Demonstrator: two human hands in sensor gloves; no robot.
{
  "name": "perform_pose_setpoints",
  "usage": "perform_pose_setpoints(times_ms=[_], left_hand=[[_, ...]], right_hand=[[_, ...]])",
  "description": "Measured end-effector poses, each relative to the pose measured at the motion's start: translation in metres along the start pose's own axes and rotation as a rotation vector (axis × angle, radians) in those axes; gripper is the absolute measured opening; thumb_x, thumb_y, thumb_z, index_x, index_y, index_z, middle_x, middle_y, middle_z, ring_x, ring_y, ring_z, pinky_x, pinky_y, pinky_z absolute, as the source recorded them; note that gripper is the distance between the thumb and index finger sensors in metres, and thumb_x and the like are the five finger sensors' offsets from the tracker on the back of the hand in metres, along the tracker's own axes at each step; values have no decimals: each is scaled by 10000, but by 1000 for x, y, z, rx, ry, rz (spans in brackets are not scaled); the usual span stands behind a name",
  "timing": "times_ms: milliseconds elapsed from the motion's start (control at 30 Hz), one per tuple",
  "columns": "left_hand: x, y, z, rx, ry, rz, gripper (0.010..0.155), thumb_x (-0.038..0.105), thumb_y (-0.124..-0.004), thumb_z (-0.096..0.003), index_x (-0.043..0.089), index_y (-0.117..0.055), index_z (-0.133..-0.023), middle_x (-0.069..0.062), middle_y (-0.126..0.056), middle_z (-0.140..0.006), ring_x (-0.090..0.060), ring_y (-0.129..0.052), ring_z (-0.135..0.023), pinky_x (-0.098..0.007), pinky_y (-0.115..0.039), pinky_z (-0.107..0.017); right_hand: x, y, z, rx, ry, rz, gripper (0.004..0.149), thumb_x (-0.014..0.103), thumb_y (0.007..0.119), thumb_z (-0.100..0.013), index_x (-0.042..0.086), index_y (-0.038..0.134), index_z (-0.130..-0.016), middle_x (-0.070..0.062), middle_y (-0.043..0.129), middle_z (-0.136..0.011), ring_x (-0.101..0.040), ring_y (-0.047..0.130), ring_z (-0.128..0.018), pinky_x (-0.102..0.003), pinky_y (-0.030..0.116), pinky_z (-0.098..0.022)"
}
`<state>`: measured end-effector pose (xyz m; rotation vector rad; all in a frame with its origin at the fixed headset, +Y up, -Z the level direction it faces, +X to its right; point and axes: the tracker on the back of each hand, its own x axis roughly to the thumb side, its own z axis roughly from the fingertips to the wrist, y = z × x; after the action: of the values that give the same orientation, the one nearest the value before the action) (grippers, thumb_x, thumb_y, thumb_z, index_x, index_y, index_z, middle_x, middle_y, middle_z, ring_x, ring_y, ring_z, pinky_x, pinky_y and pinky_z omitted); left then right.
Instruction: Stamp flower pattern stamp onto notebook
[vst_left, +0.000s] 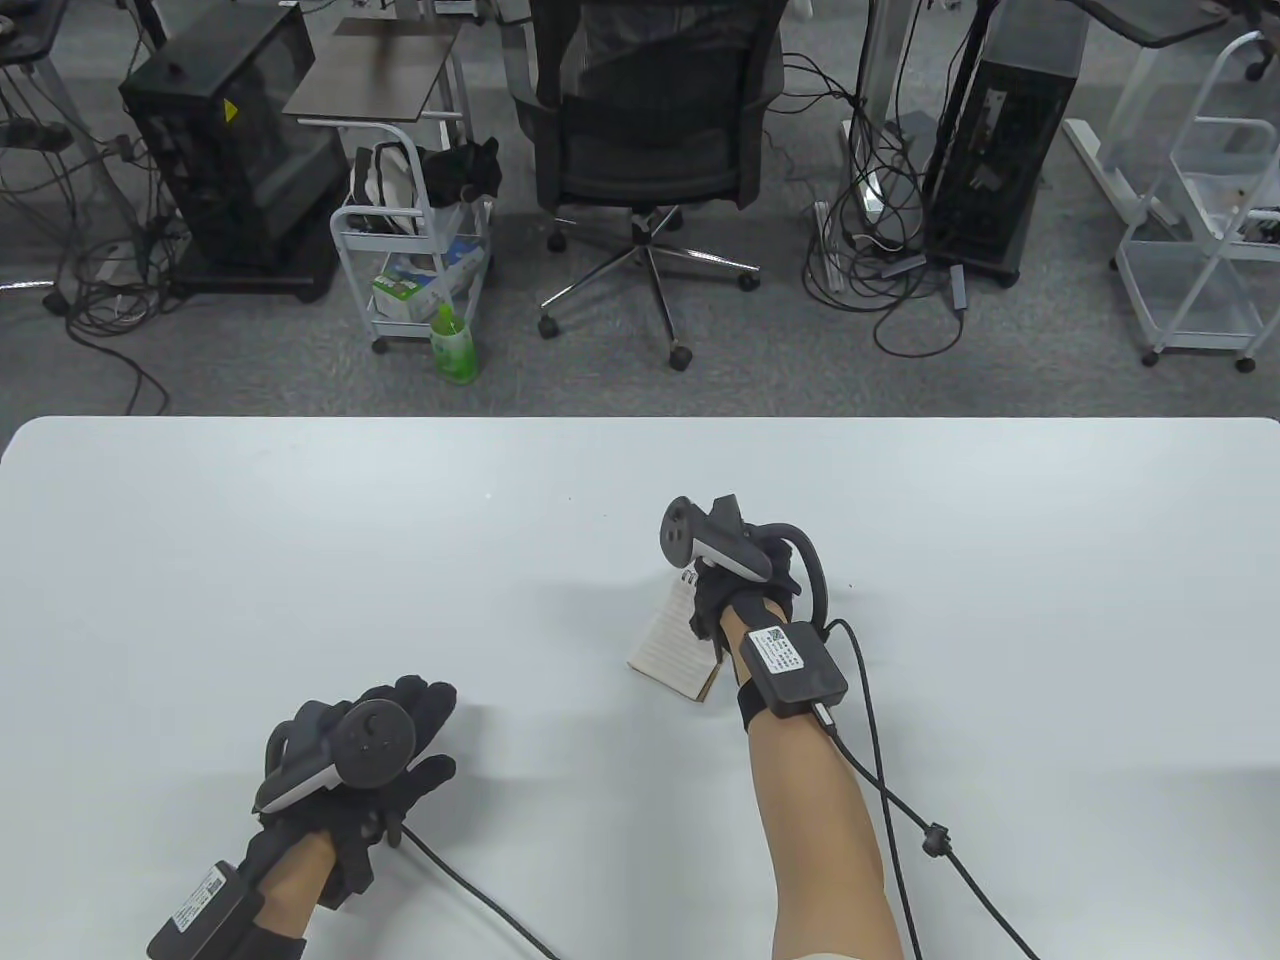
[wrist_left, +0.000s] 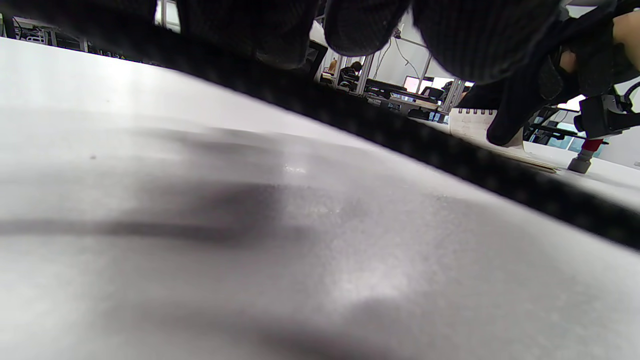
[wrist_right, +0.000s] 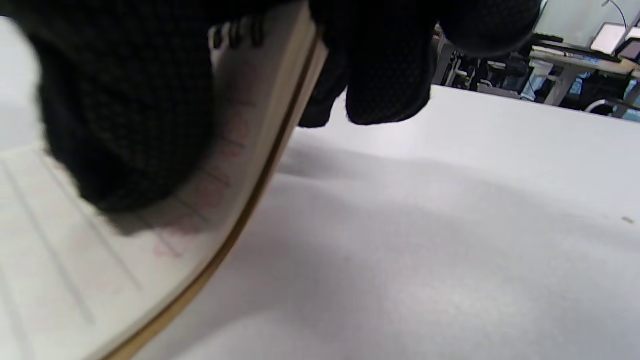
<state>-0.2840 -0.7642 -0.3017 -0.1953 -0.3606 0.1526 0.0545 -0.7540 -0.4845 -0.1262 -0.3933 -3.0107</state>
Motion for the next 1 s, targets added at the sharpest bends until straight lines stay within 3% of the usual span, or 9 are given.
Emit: perform_pose_setpoints(times_ms=[133,367,500,667,733,900,1000], left_hand=[[0,2,3,16,-3,6,748,533,-694,-418,217,-487,-1063,-171,-493,-1110,-481,-578,-996,-723,-458,-652],[6,3,5,30,-25,-21,745,521,-723,-413,212,-510,-1057,-160,-534,-1101,-463,-623,-987,-714,-495,-647],[9,3,7,32,-35,-15,742,524,-718,-415,212,-512,-1056,-160,-541,-1099,-463,-628,-985,-714,-497,-645],[11,3,9,28,-37,-2,736,525,-713,-416,213,-521,-1054,-161,-547,-1097,-463,-633,-983,-714,-500,-646],[10,3,9,30,-37,6,735,525,-713,-416,213,-523,-1053,-161,-550,-1097,-462,-636,-982,-715,-500,-645],[11,1,8,34,-38,19,734,525,-712,-417,211,-524,-1053,-161,-551,-1096,-463,-636,-981,-714,-500,-646],[13,0,5,15,-40,10,733,522,-719,-416,211,-530,-1052,-159,-553,-1096,-462,-639,-982,-714,-501,-645]], right_hand=[[4,-19,20,-68,-51,-15,644,353,993,-259,258,809,-868,-27,921,-674,-389,844,-734,-591,591,-562],[14,-54,73,-30,-224,-283,609,300,998,-285,262,822,-866,-34,925,-666,-402,860,-755,-608,602,-565],[35,-61,110,-49,-320,-259,592,307,982,-299,260,825,-867,-38,927,-672,-402,862,-758,-606,607,-566],[66,-51,152,37,-478,-227,532,319,948,-326,281,846,-847,-39,927,-689,-397,862,-770,-603,610,-575],[74,-42,161,148,-561,-291,519,314,939,-335,274,850,-845,-47,925,-695,-405,857,-772,-606,605,-578],[82,-23,157,343,-600,-387,510,300,925,-358,255,843,-860,-77,912,-721,-425,835,-787,-619,584,-588],[84,-8,140,309,-517,-354,531,282,907,-370,246,814,-891,-94,886,-760,-436,808,-813,-628,574,-600]])
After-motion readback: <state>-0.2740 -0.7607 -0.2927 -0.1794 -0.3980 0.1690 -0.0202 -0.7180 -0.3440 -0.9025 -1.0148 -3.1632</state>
